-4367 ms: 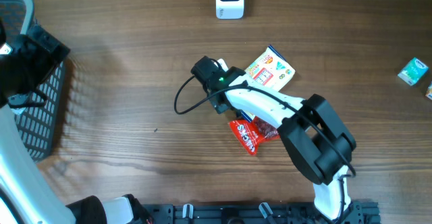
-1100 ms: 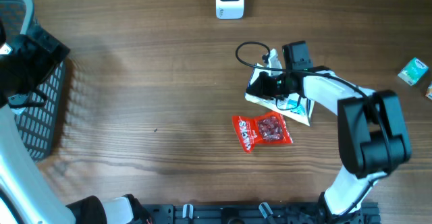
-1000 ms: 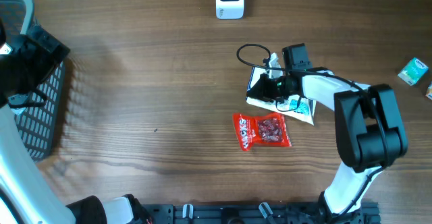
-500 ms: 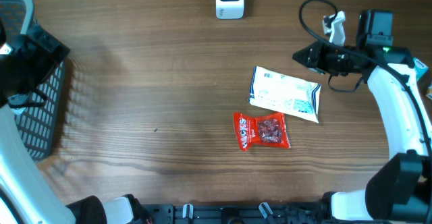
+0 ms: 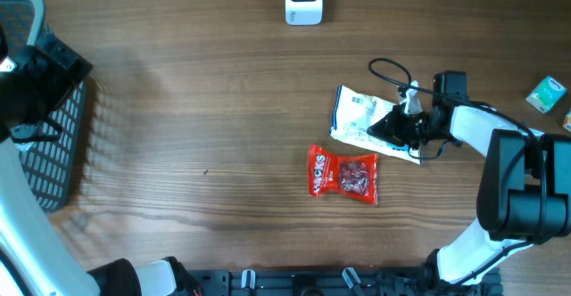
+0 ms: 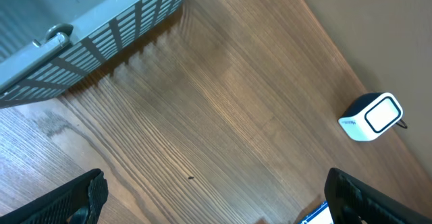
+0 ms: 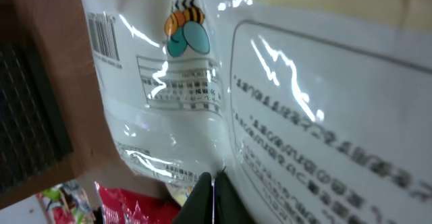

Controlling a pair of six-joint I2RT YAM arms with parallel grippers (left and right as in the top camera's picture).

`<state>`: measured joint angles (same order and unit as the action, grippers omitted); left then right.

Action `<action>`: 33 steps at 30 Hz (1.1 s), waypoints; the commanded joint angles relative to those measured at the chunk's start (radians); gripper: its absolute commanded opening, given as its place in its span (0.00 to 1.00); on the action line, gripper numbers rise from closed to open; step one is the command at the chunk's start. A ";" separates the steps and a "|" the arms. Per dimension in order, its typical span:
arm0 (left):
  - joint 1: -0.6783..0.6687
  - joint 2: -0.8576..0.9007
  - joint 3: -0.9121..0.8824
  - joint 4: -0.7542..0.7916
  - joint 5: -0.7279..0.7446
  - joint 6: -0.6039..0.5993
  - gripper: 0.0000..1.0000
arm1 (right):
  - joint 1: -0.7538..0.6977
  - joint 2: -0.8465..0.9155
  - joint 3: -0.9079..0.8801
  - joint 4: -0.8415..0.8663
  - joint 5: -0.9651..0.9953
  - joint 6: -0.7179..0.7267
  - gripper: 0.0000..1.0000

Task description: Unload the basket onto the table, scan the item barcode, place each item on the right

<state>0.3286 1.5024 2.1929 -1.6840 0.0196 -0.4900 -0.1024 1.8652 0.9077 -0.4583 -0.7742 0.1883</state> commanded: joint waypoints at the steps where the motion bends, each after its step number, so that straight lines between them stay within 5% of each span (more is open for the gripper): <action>1: 0.006 -0.001 0.010 0.000 -0.010 0.015 1.00 | -0.010 -0.046 0.045 -0.066 -0.046 -0.061 0.04; 9: 0.006 -0.001 0.010 0.000 -0.010 0.015 1.00 | -0.009 -0.318 0.246 -0.113 0.174 -0.146 0.13; 15: 0.006 -0.001 0.010 0.000 -0.010 0.015 1.00 | -0.009 -0.242 0.242 -0.060 0.522 -0.093 0.08; 24: 0.006 -0.001 0.010 0.000 -0.010 0.015 1.00 | -0.009 0.012 0.242 -0.085 0.523 -0.028 0.04; 29: 0.006 -0.001 0.010 0.000 -0.010 0.015 1.00 | -0.009 0.014 0.242 -0.293 0.484 0.006 0.04; 33: 0.006 -0.001 0.010 0.000 -0.010 0.015 1.00 | -0.007 0.014 0.242 -0.505 0.237 -0.040 0.04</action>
<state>0.3286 1.5024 2.1929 -1.6836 0.0196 -0.4900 -0.1085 1.8683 1.1530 -0.8753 -0.3393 0.1745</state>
